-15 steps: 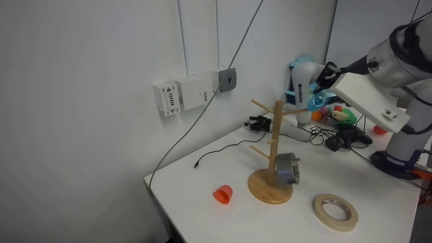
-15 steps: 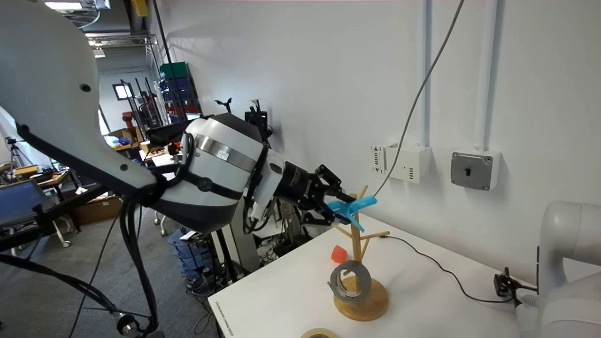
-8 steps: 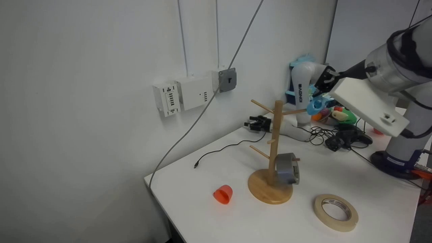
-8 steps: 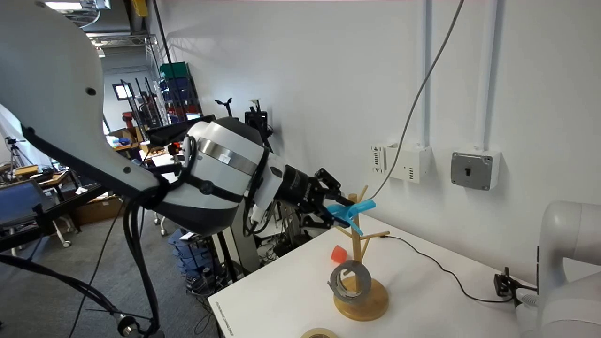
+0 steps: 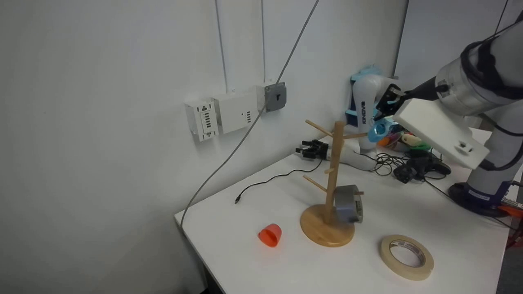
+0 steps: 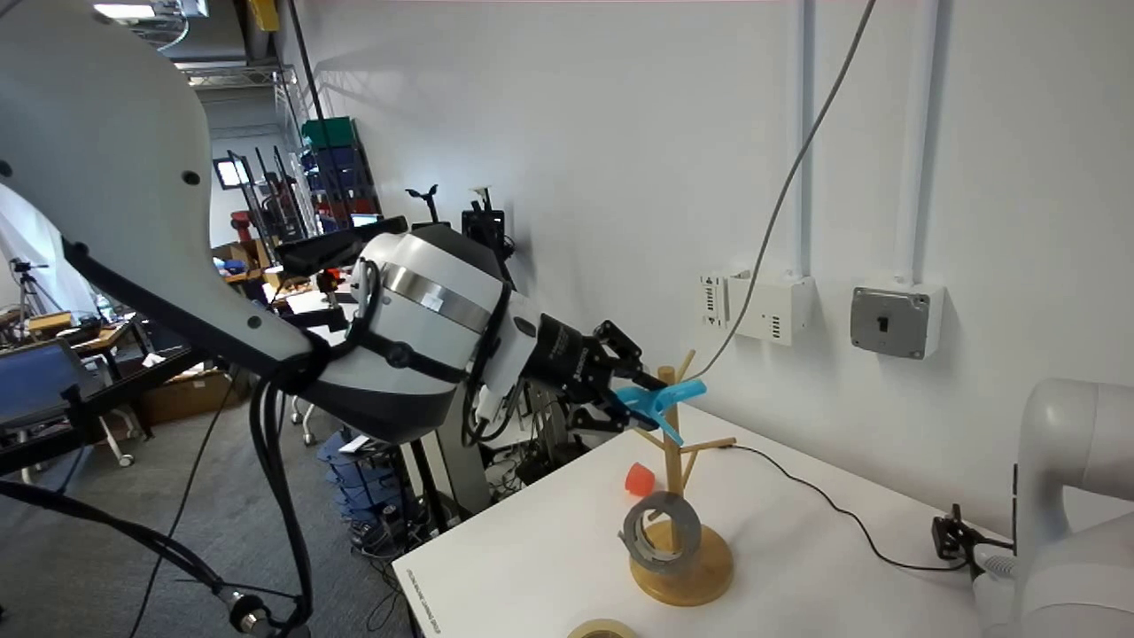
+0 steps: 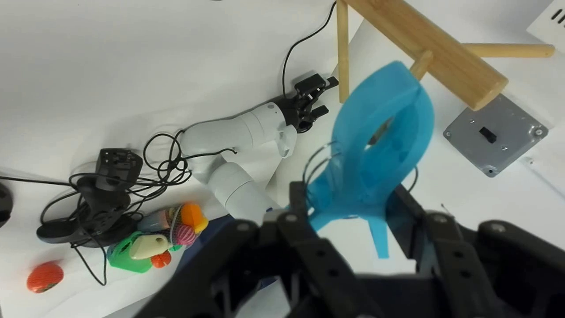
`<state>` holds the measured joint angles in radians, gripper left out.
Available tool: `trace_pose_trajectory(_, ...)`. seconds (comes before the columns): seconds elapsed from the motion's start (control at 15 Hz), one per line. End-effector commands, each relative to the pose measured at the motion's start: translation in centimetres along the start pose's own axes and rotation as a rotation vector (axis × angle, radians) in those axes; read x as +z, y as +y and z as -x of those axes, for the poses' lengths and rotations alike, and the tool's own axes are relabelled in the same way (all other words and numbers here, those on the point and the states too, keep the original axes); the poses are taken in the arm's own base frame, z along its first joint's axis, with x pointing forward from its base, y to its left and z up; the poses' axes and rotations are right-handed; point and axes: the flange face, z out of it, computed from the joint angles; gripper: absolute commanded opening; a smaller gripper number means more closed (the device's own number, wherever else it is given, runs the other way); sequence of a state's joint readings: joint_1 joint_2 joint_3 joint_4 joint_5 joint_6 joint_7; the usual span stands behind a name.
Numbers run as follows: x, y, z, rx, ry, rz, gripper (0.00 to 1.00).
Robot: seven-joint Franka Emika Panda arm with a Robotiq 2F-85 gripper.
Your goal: Remove the tape off of the wooden holder then put the dark brown tape on the bottom position of the wooden holder then put the peg on the top position of the wooden holder
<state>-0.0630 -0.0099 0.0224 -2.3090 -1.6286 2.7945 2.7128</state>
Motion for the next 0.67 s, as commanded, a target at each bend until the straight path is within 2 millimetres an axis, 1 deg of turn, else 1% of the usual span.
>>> trace_pose_trajectory(0.0,0.3,-0.6,0.6,0.024,-0.002,-0.010,0.73)
trace_pose_trajectory(0.07,0.3,-0.6,0.7,0.022,-0.005,-0.011,0.74)
trace_pose_trajectory(0.2,0.4,-0.5,0.9,0.015,-0.012,-0.013,0.88)
trace_pose_trajectory(0.27,0.5,-0.4,1.0,0.012,-0.015,-0.012,0.97)
trace_pose_trajectory(0.33,0.6,-0.2,1.2,0.009,-0.020,-0.009,1.00)
trace_pose_trajectory(0.6,0.9,0.0,1.8,0.002,-0.028,-0.001,1.00)
